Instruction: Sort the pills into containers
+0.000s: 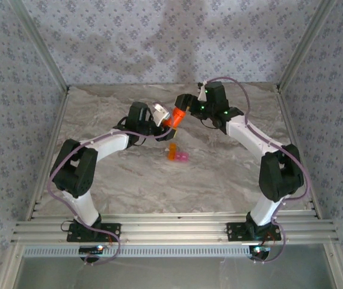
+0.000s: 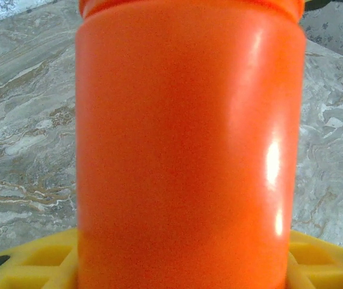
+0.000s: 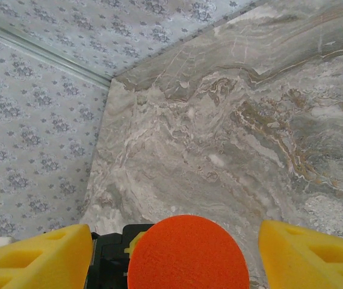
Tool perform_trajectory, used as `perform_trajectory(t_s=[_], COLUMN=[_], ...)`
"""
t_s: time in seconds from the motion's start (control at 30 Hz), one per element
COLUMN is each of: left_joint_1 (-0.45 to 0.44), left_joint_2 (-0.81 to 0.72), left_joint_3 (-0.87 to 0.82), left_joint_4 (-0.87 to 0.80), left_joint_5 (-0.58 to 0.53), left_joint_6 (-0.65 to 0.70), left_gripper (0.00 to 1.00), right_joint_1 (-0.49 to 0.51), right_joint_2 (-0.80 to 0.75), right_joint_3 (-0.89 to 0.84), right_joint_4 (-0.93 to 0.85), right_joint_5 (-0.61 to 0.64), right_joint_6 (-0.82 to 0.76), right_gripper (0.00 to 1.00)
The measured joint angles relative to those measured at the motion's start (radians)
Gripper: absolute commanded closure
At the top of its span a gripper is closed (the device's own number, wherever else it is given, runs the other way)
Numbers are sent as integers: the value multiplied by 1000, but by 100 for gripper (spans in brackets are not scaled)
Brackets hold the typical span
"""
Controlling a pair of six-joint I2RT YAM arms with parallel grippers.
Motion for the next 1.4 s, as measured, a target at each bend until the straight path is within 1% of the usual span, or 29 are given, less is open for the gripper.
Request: perform_trajectory(t_s=[0.2, 0.33, 0.4, 0.47, 0.63, 0.77, 0.87, 1.0, 1.1, 1.2, 1.27, 1.4], left_joint_1=[0, 0, 0, 0, 0, 0, 3, 20, 23, 26, 26, 26], left_joint_2=[0, 0, 0, 0, 0, -2, -3, -3, -3, -4, -8, -13], left_joint_3=[0, 0, 0, 0, 0, -2, -5, -18, -28, -29, -29, -29], left_joint_4=[0, 0, 0, -3, -11, -6, 9, 42, 59, 84, 89, 91], left_joint_5=[-2, -2, -3, -4, -10, -13, 2, 74, 119, 140, 141, 125], left_joint_6=[0, 0, 0, 0, -2, -6, -21, -63, -92, -102, -107, -102], left_gripper=[100, 100, 100, 100, 100, 100, 100, 100, 100, 100, 100, 100], right_joint_1=[5, 6, 8, 10, 5, -11, -32, -63, -73, -75, -75, -84], right_joint_2=[19, 22, 25, 29, 39, 44, 44, 42, 36, 31, 26, -3], right_joint_3=[0, 0, 1, 2, 3, -4, -33, -106, -129, -129, -129, -129], right_joint_4=[-18, -18, -14, -9, 5, 36, 104, 264, 309, 327, 330, 311], right_joint_5=[0, -3, -10, -20, -45, -96, -164, -286, -340, -354, -344, -280], right_joint_6=[1, 11, 19, 21, 20, 6, -39, -133, -186, -208, -216, -190], right_gripper=[29, 38, 45, 50, 56, 59, 58, 56, 52, 39, 32, 28])
